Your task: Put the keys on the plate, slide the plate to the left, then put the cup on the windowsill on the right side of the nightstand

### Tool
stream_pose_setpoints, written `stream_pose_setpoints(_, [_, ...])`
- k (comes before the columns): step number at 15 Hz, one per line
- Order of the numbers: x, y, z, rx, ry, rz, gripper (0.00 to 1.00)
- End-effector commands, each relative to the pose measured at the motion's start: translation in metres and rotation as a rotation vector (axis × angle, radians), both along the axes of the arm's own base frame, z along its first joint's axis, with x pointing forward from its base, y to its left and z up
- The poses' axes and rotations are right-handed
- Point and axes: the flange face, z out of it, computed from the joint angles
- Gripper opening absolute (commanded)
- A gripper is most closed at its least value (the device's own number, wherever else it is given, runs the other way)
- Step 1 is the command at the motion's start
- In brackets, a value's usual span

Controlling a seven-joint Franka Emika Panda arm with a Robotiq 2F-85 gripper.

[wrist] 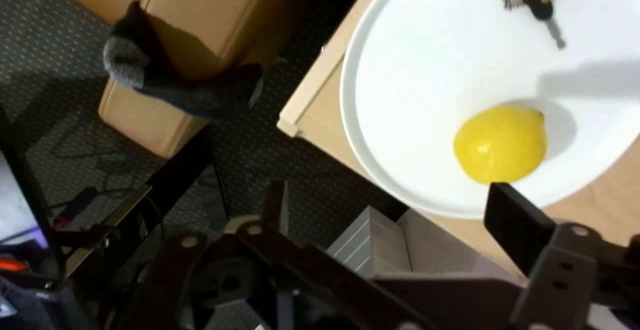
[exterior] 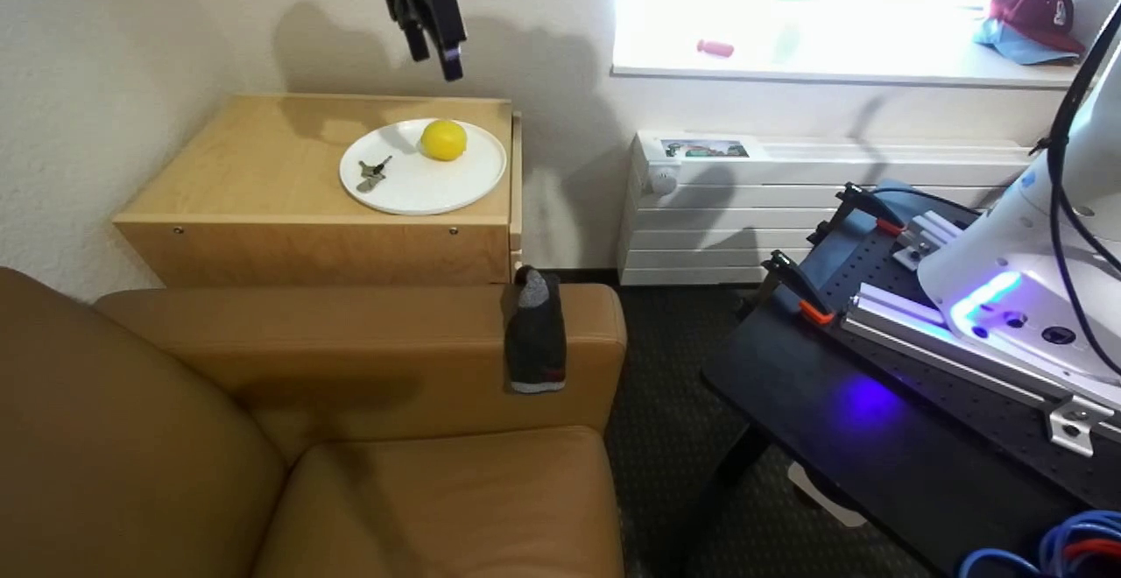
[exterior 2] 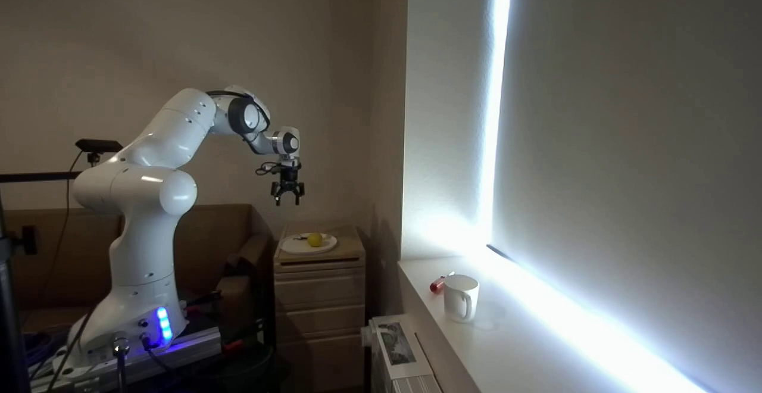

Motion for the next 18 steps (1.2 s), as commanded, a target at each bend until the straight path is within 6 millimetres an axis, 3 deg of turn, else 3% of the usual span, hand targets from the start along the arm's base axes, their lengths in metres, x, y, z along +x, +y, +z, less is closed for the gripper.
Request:
stream_pose_setpoints(1, [-0.014, -0.069, 0.054, -0.063, 0.021, -0.057, 1.00])
stream_pose_setpoints(4, [-0.018, -0.131, 0.091, -0.068, -0.031, -0.206, 1.00])
stream_pose_setpoints(7, [-0.032, -0.198, 0.110, -0.068, -0.041, -0.395, 1.00])
stream_pose_setpoints(10, [-0.053, -0.271, 0.109, -0.141, -0.046, -0.566, 1.00])
stream_pose_setpoints(13, [-0.077, -0.343, 0.101, -0.098, -0.073, -0.737, 1.00])
stream_pose_setpoints(14, [-0.050, -0.313, 0.107, -0.140, -0.036, -0.657, 1.00])
stream_pose_setpoints(16, [-0.063, -0.346, 0.101, -0.125, -0.053, -0.714, 1.00])
stream_pose_setpoints(18, [-0.069, -0.351, 0.101, -0.121, -0.055, -0.726, 1.00])
